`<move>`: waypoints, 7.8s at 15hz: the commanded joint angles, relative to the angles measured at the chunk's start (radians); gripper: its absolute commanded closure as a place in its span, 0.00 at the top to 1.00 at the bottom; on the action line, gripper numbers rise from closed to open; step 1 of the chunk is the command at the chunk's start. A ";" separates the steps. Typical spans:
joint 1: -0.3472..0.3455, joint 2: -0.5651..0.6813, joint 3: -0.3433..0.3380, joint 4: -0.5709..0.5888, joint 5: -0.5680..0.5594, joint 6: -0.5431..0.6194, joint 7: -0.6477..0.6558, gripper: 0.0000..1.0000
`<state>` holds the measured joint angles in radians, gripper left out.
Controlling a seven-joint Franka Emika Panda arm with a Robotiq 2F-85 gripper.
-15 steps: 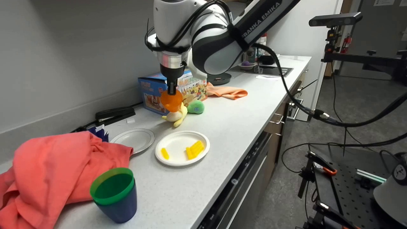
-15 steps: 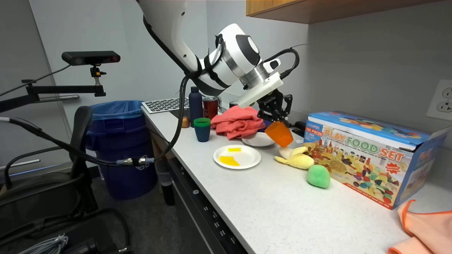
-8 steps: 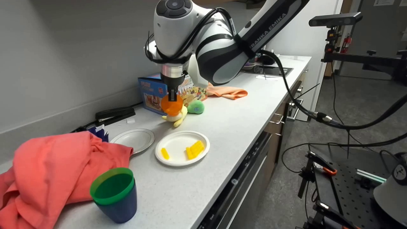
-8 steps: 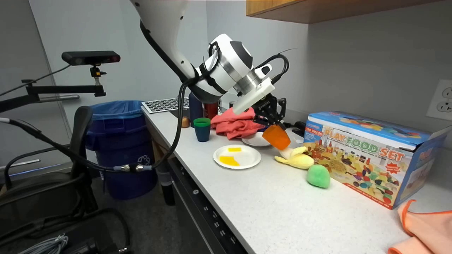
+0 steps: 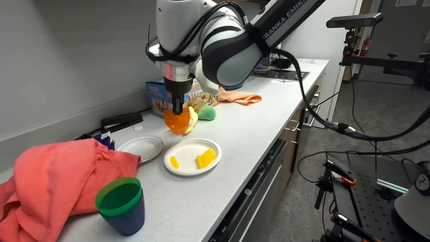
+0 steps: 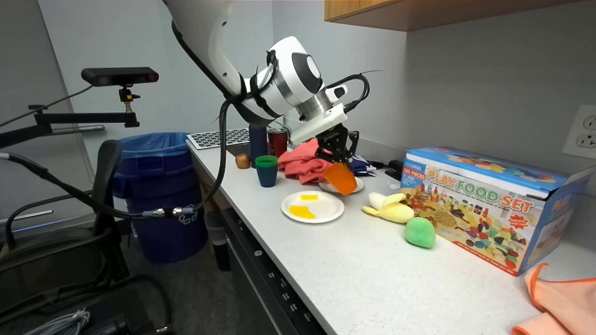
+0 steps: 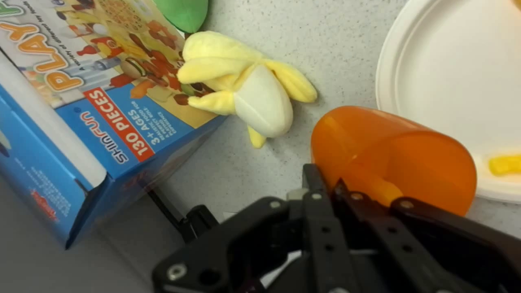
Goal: Remove the fries from the cup and put them on the plate
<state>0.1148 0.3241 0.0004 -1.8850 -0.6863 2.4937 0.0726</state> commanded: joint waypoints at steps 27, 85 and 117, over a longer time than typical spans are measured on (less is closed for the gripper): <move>-0.004 -0.129 0.010 -0.075 0.112 -0.023 -0.045 0.04; 0.043 -0.220 0.141 -0.365 -1.275 -0.302 0.665 0.01; -0.013 -0.221 0.149 -0.406 -1.393 -0.287 0.652 0.01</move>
<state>0.1347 0.1279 0.1587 -2.3269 -2.1959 2.0611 0.7983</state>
